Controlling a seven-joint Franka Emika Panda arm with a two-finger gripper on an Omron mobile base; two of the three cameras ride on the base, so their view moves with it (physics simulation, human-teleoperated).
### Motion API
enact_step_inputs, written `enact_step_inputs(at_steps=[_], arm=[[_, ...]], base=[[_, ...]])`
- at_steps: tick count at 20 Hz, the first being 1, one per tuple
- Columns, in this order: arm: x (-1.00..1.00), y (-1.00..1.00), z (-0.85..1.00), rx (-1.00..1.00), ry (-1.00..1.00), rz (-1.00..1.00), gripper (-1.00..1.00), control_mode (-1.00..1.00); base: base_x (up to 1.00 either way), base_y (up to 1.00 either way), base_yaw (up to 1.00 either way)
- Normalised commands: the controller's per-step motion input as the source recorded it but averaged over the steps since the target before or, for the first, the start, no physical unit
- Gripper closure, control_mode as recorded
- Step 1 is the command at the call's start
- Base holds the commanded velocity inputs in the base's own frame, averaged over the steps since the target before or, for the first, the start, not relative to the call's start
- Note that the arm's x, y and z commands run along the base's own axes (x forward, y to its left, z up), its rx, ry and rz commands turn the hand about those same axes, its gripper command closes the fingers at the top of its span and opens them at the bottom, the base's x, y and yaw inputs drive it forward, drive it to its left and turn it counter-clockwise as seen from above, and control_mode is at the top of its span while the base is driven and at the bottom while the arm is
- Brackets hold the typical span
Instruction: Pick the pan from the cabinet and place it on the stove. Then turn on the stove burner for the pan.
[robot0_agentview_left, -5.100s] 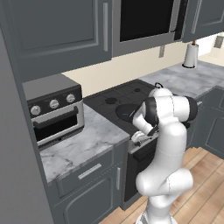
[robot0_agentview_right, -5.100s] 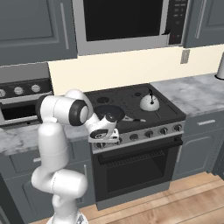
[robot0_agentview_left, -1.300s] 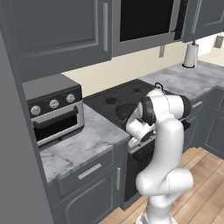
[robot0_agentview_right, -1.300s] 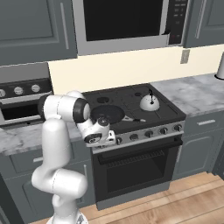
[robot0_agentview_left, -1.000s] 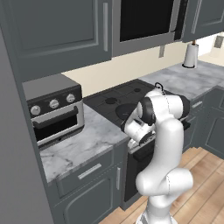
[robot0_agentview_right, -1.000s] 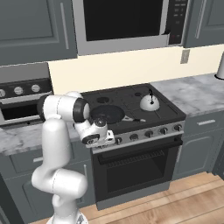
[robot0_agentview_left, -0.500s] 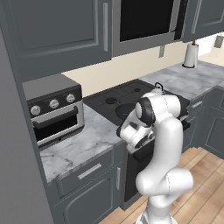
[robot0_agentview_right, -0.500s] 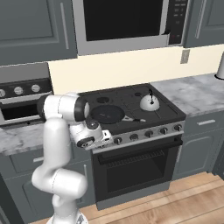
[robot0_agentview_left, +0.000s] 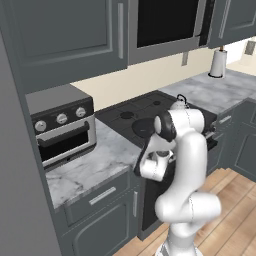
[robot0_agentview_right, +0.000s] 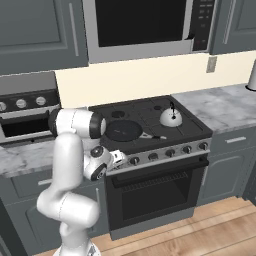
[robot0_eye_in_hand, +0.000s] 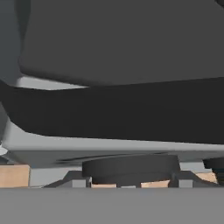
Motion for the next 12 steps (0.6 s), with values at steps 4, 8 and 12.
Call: enact_step_inputs(at_steps=[4, 8, 12], arm=[[-0.51, 0.24, -0.27, -0.14, -0.16, -0.04, 1.00, -1.00], [-0.39, 0.28, -0.15, -0.07, -0.10, -0.08, 1.00, -1.00], [-0.27, 0.37, -0.10, -0.08, -0.03, -0.11, 1.00, -1.00]], base=[[0.00, 0.00, 0.00], [0.00, 0.00, 0.00], [0.00, 0.00, 0.00]])
